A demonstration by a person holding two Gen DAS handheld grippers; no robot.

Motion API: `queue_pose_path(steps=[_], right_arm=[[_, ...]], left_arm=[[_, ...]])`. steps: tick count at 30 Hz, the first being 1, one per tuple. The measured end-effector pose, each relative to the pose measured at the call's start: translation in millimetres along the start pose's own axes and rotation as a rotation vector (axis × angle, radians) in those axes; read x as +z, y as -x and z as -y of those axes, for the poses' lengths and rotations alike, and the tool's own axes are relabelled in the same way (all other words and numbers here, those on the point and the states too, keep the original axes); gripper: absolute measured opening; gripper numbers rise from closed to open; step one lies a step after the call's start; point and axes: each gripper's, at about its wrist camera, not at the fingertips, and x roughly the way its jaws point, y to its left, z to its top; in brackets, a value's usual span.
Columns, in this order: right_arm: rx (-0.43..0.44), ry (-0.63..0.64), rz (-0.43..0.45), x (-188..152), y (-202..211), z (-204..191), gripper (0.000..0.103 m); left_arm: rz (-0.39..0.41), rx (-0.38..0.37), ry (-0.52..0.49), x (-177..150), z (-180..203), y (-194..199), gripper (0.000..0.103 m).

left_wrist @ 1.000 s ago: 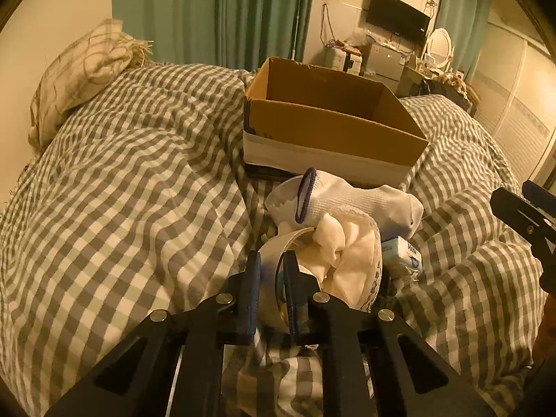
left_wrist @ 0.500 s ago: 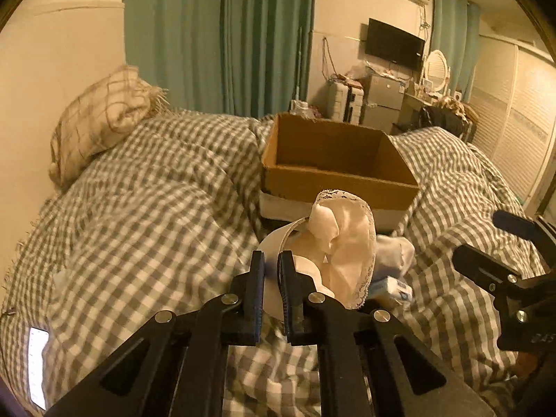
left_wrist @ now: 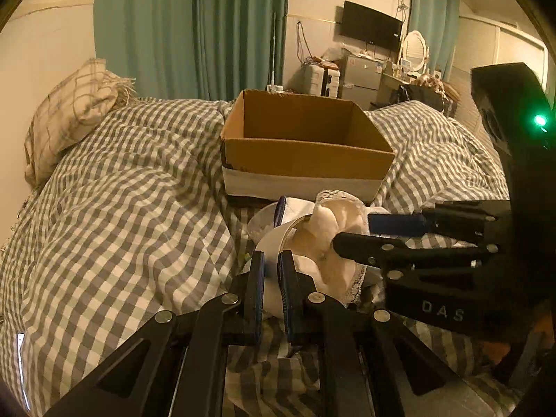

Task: Organize objects
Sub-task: 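Pull the lace cloth off with the right tool while the left holds the tape roll, then drop the tape roll from the left tool while the right drops the cloth into the box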

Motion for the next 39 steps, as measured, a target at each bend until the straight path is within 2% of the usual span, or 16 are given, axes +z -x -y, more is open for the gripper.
queue_pose_path(steps=[2, 7, 16, 21, 24, 33, 39], right_arm=[[0.008, 0.023, 0.0, -2.1, 0.7, -5.3, 0.017], [-0.013, 0.056, 0.058, -6.0, 25.3, -16.3, 0.006], [-0.072, 0.02, 0.186, 9.0, 89.9, -3.7, 0.006], [-0.132, 0.021, 0.225, 27.8, 105.7, 9.1, 0.006], [-0.172, 0.029, 0.245, 42.5, 113.0, 17.3, 0.006], [-0.286, 0.035, 0.288, 106.7, 103.8, 47.8, 0.006], [-0.338, 0.033, 0.261, 136.6, 68.9, 66.5, 0.006]], left_arm=[[-0.006, 0.003, 0.008, 0.4, -2.0, -2.0, 0.009], [-0.014, 0.024, 0.012, 2.7, -6.5, -4.4, 0.007], [0.043, 0.084, -0.008, 30.0, -15.7, 13.3, 0.007], [0.1, 0.096, -0.032, 66.7, -15.2, 21.1, 0.007], [0.125, 0.077, -0.033, 93.7, -16.6, 19.6, 0.007], [0.177, 0.076, -0.05, 167.0, -12.1, -9.4, 0.007], [0.155, 0.083, -0.055, 187.7, -11.6, -50.1, 0.007]])
